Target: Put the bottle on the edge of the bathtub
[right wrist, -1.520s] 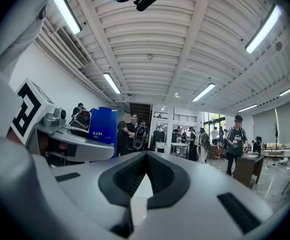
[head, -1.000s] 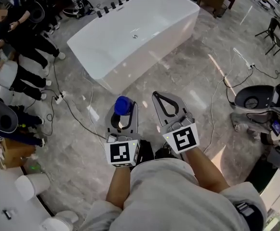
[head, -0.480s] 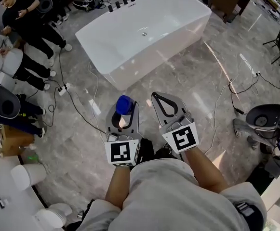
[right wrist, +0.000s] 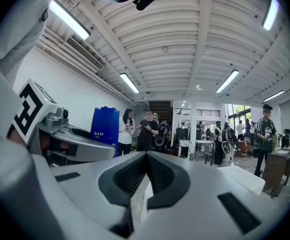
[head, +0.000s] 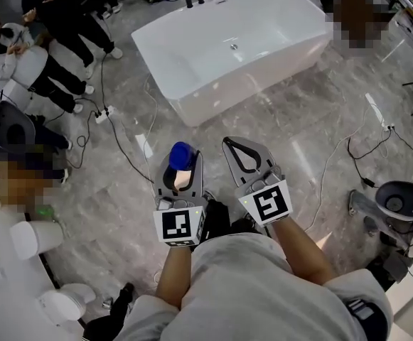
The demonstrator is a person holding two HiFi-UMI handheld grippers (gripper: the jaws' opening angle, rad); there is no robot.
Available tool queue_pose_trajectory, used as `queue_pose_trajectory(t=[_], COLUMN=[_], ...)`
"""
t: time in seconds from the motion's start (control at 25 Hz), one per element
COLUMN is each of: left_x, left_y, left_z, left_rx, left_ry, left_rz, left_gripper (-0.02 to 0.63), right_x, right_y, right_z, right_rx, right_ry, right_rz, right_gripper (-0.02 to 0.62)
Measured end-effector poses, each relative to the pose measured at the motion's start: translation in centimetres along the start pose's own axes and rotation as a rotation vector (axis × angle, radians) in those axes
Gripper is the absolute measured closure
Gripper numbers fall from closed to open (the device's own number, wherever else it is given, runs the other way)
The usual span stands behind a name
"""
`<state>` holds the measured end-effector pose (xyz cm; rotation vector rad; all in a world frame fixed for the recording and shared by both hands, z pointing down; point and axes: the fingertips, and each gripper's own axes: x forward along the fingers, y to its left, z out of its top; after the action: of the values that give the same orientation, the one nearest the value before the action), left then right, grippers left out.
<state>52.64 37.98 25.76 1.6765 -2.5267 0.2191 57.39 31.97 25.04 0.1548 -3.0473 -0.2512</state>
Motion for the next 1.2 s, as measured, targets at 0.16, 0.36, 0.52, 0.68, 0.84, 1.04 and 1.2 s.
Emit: queue_pose_trajectory(t=[0.16,0.36,0.52,0.68,0.84,1.04,1.2], left_x=[0.1,0.6,1.2,2.2,3.0,3.8,3.9], left_y=[2.3,5.9,9.5,13.0,16.1,18.3,20.4], left_z=[-0.7,-1.6,-2.5,-3.4,-3.2,-3.2,-3.9], left_rx=[-0.015,-0.028,-0.042,-0.055,-0.036,-0.035,-0.047], left_ry=[0.008,0.017,0.026,0.03,0.025,0.027,0.044], left_rz=[0.023,0.037,0.053,0.06,0.049,0.035,0.053], left_gripper=[0.436,0.436,0.436,0.436,0.436,0.436,0.436], right_x=[2.3,5.5,8.5,11.7,14.7,17.3,19.5], right_y=[1.2,2.2,2.4,2.3,2.9,3.9,5.2], right_z=[0.0,-0.2,-0.9,-1.1,-0.6,-0.6,-0.5], right_rx=[-0.007,0.006,0.0,-0.002,-0.017,-0.017,-0.017], right_ry=[0.003,0.01,0.029,0.038,0.038,0.047,0.051], right_rz=[0.03,0.041,0.035,0.026,0.027,0.041,0.073], right_gripper=[0.589,0.589,0.589,0.589,0.589,0.589,0.589])
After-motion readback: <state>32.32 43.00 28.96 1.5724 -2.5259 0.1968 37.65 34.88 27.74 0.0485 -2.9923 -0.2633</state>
